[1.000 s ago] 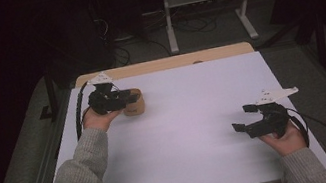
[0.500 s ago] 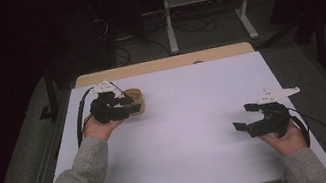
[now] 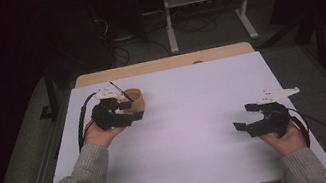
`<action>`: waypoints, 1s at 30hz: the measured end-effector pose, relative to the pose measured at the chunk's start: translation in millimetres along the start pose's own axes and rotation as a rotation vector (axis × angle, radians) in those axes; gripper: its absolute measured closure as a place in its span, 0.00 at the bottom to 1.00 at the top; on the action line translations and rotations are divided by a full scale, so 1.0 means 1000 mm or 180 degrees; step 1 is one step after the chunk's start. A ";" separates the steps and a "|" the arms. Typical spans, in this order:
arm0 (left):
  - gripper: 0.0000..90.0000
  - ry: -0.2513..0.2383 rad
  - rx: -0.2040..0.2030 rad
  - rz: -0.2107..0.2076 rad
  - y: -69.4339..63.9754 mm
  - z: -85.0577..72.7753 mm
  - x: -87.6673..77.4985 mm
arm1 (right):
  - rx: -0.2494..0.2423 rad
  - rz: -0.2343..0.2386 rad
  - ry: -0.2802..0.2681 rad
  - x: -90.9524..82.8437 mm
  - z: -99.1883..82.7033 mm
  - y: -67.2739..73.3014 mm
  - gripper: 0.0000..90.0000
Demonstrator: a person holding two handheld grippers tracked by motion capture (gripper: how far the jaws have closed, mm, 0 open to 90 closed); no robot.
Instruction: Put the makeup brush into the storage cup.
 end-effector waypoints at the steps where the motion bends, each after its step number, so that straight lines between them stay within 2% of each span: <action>1: 0.35 0.0018 0.0008 -0.0013 -0.001 -0.001 0.000 | -0.0001 -0.0007 0.0001 0.000 0.000 0.000 0.17; 10: 0.32 0.0005 0.0017 0.0000 -0.008 -0.005 -0.003 | -0.0011 -0.0048 -0.0017 -0.001 -0.001 -0.001 0.17; 18: 0.32 0.0004 0.0009 -0.0001 -0.014 -0.015 -0.006 | -0.0011 -0.0039 -0.0027 0.000 -0.001 0.001 0.17; 30: 0.30 -0.0019 0.0061 0.0010 -0.021 -0.021 -0.010 | 0.0008 -0.0066 -0.0069 -0.002 0.001 -0.001 0.17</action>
Point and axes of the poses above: each handheld gripper's, and its own axes: x roughly forward along the jaws, z roughly out of its top, y roughly to its left, the point moved 10 cm from there along x, roughly forward along the jaws, and after that the axes turned 1 degree about -z, right-handed, at the moved point
